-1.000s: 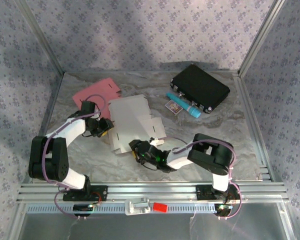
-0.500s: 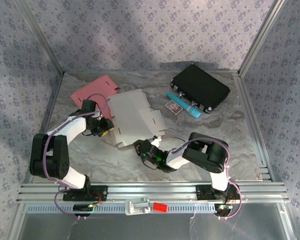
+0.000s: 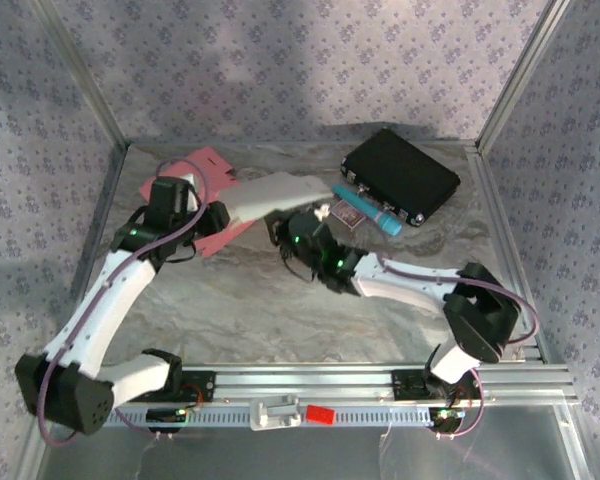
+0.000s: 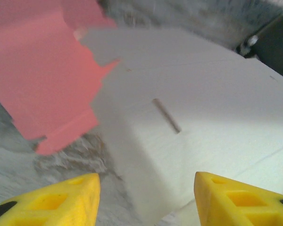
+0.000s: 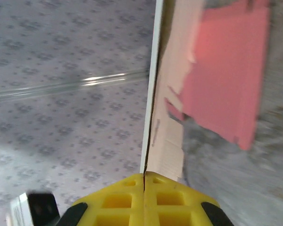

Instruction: Fold the paper box

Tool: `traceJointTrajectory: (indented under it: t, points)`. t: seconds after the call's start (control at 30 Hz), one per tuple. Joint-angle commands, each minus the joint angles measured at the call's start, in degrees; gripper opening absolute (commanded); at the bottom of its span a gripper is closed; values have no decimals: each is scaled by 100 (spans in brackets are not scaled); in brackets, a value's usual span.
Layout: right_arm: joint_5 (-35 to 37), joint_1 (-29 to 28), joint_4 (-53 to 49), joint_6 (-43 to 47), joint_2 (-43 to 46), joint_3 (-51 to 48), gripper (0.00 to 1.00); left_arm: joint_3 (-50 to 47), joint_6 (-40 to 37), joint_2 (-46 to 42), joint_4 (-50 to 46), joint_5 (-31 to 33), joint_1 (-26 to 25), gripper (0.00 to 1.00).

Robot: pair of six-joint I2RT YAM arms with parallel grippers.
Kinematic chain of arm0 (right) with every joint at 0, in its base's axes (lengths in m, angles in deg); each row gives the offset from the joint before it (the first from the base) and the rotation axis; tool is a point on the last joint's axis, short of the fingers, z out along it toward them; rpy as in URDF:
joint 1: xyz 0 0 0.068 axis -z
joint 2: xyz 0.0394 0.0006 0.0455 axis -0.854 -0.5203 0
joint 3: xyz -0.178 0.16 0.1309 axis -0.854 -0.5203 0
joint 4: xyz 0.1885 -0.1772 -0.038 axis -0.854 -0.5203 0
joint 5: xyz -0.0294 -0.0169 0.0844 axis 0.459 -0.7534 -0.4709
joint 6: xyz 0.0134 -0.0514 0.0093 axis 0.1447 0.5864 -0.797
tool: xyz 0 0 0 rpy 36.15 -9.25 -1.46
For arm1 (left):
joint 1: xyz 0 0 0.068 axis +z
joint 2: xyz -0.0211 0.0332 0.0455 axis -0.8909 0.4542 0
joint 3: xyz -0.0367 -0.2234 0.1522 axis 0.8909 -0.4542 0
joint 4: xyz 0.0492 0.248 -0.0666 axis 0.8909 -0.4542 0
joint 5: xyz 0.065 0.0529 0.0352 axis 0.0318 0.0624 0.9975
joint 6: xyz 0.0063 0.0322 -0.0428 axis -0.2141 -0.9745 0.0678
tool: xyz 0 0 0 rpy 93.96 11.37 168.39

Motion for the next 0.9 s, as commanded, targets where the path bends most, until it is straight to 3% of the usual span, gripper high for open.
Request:
traceJointTrajectory:
  t: [0.0, 0.13, 0.3, 0.4, 0.47, 0.57, 0.87]
  points:
    - [-624, 474, -1211, 595, 114, 931, 0, 299, -533, -487, 70, 799, -148, 57]
    - [-1115, 925, -2059, 907, 17, 2015, 0, 58, -1641, -849, 606, 590, -548, 63]
    - [-1301, 1220, -3538, 1139, 73, 3231, 0, -1133, -3240, -1726, 1979, 173, -1154, 64]
    - [-1346, 1277, -4082, 1078, 168, 3540, 0, -1343, -3483, -1737, 2459, 13, -1363, 66]
    - [-1337, 1294, -4235, 1025, 276, 3549, 0, -1316, -3647, -1572, 2744, 20, -1607, 73]
    - [-1339, 1319, -4385, 898, 443, 3417, 0, -1282, -3815, -1279, 3298, 590, -2027, 75]
    - [-1404, 1416, -4634, 721, 729, 3211, 0, -926, -3913, -273, 4083, 913, -2191, 75]
